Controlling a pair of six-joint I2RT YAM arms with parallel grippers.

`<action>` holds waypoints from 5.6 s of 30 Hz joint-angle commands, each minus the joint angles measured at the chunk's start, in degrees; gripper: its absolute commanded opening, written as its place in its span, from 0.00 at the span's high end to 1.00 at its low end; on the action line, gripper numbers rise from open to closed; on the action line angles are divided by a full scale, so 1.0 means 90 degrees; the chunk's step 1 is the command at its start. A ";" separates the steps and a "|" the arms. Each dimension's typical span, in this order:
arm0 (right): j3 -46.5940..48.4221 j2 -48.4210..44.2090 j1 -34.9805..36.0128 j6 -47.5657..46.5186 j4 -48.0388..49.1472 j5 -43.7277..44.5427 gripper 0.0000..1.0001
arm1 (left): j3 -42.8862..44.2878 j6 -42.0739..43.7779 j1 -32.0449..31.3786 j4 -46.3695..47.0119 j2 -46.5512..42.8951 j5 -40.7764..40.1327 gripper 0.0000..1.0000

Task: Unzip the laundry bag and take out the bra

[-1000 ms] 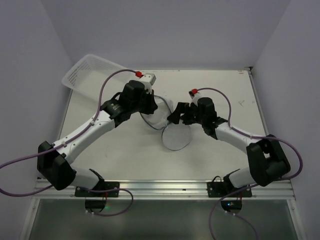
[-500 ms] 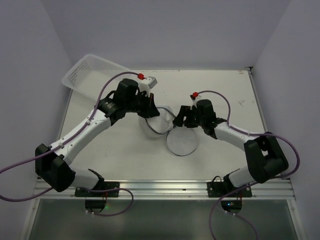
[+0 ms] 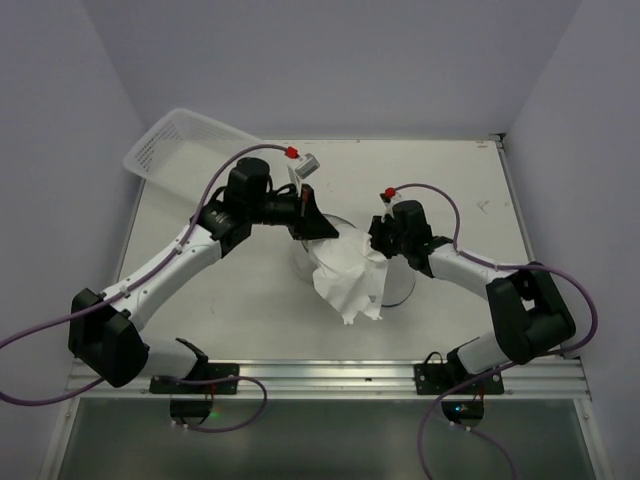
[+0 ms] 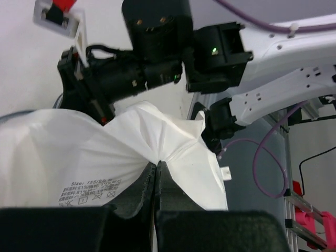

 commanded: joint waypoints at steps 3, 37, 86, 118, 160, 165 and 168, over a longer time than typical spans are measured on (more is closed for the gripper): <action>0.0219 0.0046 -0.0033 -0.0041 -0.0118 0.0130 0.96 | 0.0680 -0.0781 0.0057 0.1663 0.0086 0.0129 1.00; 0.0629 0.0027 -0.0013 -0.0187 -0.0421 -0.0251 0.97 | 0.5251 0.0292 0.4598 -0.0710 0.2419 -0.2375 1.00; 0.1234 0.0066 0.0308 -0.0724 -0.0948 -0.0076 1.00 | 0.1308 -0.0283 -0.0592 -0.1148 0.0954 -0.5740 0.30; 0.0688 -0.0100 0.0494 -0.0578 -0.0675 -0.0007 1.00 | 0.0448 -0.0206 -0.1397 -0.1012 0.3289 -0.6759 0.46; 0.0921 -0.0023 0.0514 -0.0793 -0.1417 0.0354 1.00 | 0.1560 0.1161 0.2837 0.0805 0.0639 -0.5636 1.00; 0.1156 0.0153 0.0514 -0.0842 -0.1495 0.0296 1.00 | 0.2224 0.1181 0.3553 0.0619 0.2056 -0.5197 1.00; 0.1312 0.0280 0.0514 -0.0871 -0.1524 0.0237 1.00 | 0.2508 0.1113 0.3825 0.0580 0.3013 -0.4778 0.98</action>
